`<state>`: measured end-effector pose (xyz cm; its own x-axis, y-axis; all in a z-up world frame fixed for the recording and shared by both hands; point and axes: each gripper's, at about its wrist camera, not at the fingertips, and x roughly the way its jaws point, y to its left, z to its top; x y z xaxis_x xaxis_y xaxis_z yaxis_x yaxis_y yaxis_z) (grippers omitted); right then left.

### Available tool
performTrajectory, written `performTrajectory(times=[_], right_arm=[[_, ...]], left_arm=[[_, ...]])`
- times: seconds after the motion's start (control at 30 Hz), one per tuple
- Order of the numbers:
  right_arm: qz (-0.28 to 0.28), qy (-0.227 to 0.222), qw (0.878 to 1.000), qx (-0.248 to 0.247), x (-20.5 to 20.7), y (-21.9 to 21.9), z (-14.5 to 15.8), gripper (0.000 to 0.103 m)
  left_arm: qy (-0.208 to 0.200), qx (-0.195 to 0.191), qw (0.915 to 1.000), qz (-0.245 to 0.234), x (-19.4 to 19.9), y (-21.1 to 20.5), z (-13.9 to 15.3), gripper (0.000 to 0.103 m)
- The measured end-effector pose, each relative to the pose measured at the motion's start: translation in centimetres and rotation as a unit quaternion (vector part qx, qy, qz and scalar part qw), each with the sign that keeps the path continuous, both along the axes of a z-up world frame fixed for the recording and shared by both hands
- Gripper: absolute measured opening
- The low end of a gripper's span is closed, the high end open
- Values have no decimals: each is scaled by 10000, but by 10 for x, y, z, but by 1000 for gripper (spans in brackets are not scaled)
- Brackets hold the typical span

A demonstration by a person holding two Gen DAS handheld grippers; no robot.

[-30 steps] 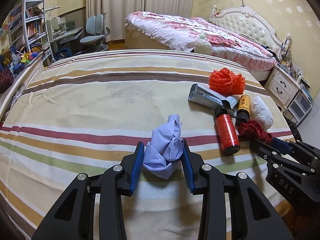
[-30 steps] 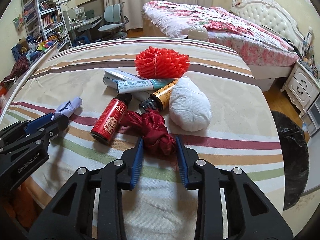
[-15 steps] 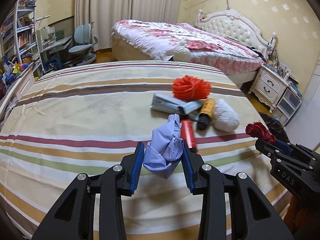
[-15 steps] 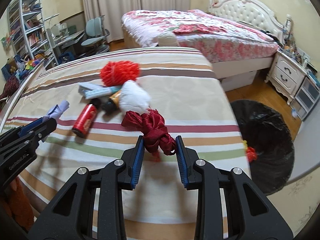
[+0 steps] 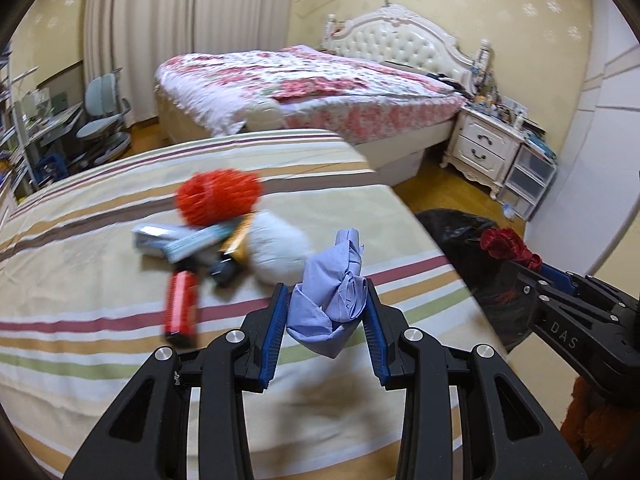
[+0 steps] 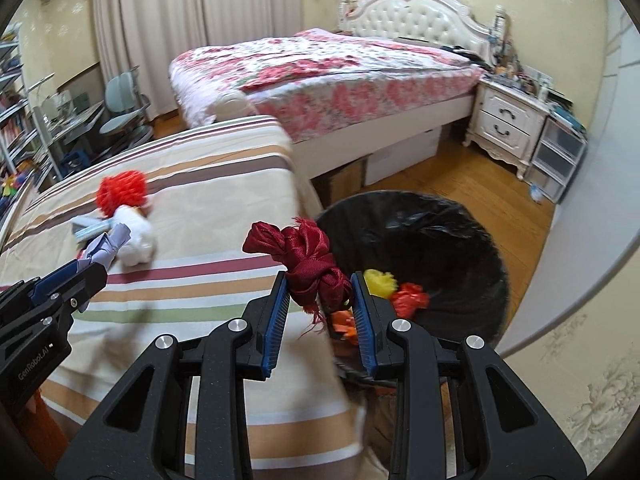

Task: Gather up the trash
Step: 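Carry both cloths over the black bin and open both tools to drop them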

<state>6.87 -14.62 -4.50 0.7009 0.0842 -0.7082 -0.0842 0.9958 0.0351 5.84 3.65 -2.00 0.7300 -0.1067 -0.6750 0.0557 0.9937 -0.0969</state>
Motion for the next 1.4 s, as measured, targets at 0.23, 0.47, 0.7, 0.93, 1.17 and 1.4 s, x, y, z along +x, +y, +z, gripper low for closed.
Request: performTrajectory(times=[0.23,0.47,0.7,0.93,1.17,1.4], right_arm=[[-486,29,9988,66,10,-45,-7,31],[-744,102,9970,167,13,-77,-17,31],[-870,190,9958,221,26,-92,-26,31],[-959,238,9947,297,38,-100,-33,31],[-1045,318,9935,328,42,-106,-40,33],[-1165,281,9924,267,40,-109,-40,46]], left_arm=[[-42,77,9987,-507,20,-58,1,37],[20,187,9965,-814,40,-100,-9,37],[165,342,9954,-875,59,-122,-24,37],[235,449,9952,-831,71,-136,-33,37],[324,485,9942,-903,75,-144,-36,37],[334,452,9955,-760,77,-141,-35,65]])
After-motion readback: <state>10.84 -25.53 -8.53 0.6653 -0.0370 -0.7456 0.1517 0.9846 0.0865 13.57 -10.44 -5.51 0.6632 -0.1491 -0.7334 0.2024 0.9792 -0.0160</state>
